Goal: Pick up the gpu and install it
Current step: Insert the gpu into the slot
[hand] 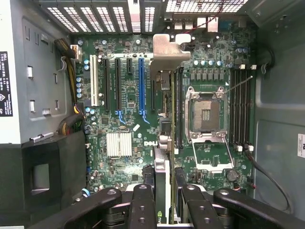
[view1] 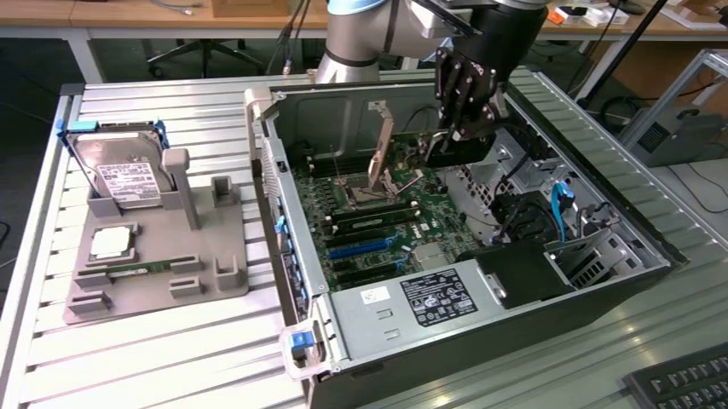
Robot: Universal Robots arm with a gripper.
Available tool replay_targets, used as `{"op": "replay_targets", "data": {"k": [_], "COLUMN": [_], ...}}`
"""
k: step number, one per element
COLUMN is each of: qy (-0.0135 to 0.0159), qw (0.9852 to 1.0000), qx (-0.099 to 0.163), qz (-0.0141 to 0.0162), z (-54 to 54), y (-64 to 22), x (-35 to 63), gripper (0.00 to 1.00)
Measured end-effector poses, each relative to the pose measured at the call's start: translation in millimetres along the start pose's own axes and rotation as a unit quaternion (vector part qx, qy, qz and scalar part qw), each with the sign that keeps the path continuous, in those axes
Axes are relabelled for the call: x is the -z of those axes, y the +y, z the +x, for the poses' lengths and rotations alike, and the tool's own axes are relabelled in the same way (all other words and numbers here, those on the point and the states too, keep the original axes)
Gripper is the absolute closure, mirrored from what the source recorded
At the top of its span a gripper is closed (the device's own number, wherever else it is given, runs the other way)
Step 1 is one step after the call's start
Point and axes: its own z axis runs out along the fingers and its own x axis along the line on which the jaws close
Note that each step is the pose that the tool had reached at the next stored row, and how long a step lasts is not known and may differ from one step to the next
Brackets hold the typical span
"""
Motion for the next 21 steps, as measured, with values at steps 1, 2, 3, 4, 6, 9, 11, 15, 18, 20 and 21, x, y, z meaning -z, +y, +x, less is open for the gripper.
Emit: {"op": "replay_targets", "data": {"k": [1, 2, 3, 4, 6, 9, 11, 15, 18, 20, 21], "qy": [0.0000, 0.0000, 0.0000, 0.0000, 0.0000, 0.0000, 0.0000, 0.0000, 0.0000, 0.0000, 0.0000], "qw": [1.0000, 1.0000, 1.0000, 1.0000, 1.0000, 1.0000, 1.0000, 1.0000, 1.0000, 1.0000, 1.0000], "qx": [0.000, 0.000, 0.001, 0.001, 0.001, 0.002, 0.002, 0.003, 0.003, 0.003, 0.003], "qz": [0.0000, 0.0000, 0.0000, -0.0001, 0.0000, -0.0001, -0.0001, -0.0001, -0.0001, -0.0001, -0.0001], "z": [0.2, 0.9, 1.7, 2.2, 3.2, 5.2, 6.2, 7.6, 8.0, 8.2, 8.4], "y": [0.0, 0.0, 0.0, 0.0, 0.0, 0.0, 0.0, 0.0, 0.1, 0.1, 0.1], "x": [-0.4, -1.8, -3.4, -4.7, -6.7, -11.1, -13.5, -17.6, -18.8, -19.6, -20.0], "gripper": [0.73, 0.73, 0.73, 0.73, 0.73, 0.73, 0.73, 0.73, 0.73, 0.73, 0.73]}}
